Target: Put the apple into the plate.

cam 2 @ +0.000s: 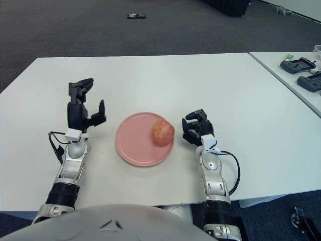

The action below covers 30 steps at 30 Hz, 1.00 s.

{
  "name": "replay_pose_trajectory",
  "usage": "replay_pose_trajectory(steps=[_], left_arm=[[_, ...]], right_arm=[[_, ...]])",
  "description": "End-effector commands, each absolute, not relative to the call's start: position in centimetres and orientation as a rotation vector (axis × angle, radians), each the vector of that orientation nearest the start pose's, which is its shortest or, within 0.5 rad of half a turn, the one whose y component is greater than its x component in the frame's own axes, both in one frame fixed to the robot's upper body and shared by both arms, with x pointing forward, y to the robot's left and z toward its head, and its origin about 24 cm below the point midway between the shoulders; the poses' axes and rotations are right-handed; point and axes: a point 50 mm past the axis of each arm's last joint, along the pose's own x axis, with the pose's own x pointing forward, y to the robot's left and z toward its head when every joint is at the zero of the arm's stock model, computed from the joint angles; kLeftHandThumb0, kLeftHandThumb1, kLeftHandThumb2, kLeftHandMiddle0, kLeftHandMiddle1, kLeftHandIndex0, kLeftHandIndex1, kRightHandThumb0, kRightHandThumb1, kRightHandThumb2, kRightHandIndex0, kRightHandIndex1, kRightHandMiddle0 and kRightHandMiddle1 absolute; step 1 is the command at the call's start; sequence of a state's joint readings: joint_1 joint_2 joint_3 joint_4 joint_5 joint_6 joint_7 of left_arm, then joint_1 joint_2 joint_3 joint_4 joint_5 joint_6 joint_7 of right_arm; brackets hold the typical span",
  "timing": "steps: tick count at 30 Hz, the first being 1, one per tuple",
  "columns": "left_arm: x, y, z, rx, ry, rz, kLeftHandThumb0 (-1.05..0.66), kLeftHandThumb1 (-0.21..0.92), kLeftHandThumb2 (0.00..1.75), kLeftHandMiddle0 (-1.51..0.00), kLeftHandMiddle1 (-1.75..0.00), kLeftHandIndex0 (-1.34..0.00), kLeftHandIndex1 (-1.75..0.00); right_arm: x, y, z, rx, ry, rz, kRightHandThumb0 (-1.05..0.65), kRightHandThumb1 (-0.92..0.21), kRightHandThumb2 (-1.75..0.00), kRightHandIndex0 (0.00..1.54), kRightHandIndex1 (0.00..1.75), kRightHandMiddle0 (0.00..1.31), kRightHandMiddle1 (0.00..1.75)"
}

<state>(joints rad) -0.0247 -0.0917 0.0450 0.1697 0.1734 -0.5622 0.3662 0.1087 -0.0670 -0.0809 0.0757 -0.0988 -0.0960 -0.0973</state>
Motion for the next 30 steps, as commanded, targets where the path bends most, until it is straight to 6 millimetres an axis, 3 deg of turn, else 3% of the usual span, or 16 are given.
replay_pose_trajectory(steps=[1, 9, 21, 30], left_arm=[[24.8, 15.5, 4.9, -0.056, -0.336, 0.453, -0.38, 0.79, 0.72, -0.08, -1.40, -0.22, -1.71], [25.9, 15.9, 3.3, -0.125, -0.245, 0.520, -0.38, 0.70, 0.83, -0.34, -1.70, -0.32, -1.74], [26.6, 16.7, 0.9, -0.082, -0.156, 0.404, -0.40, 0.59, 0.98, -0.56, -1.75, -0.40, -1.75], [26.8, 16.9, -0.8, -0.096, -0.070, 0.307, -0.40, 0.59, 0.98, -0.57, -1.75, -0.40, -1.75]], right_arm=[[22.6, -19.4, 0.8, -0.194, 0.102, -0.188, -0.38, -0.70, -0.84, 0.49, 1.40, 0.32, 1.75], [22.7, -19.3, 0.8, -0.190, 0.099, -0.184, -0.38, -0.70, -0.83, 0.50, 1.40, 0.32, 1.75], [22.9, -19.2, 0.9, -0.172, 0.102, -0.184, -0.37, -0.72, -0.81, 0.49, 1.38, 0.31, 1.75], [22.9, -19.2, 0.9, -0.180, 0.096, -0.183, -0.37, -0.71, -0.82, 0.51, 1.39, 0.31, 1.75]])
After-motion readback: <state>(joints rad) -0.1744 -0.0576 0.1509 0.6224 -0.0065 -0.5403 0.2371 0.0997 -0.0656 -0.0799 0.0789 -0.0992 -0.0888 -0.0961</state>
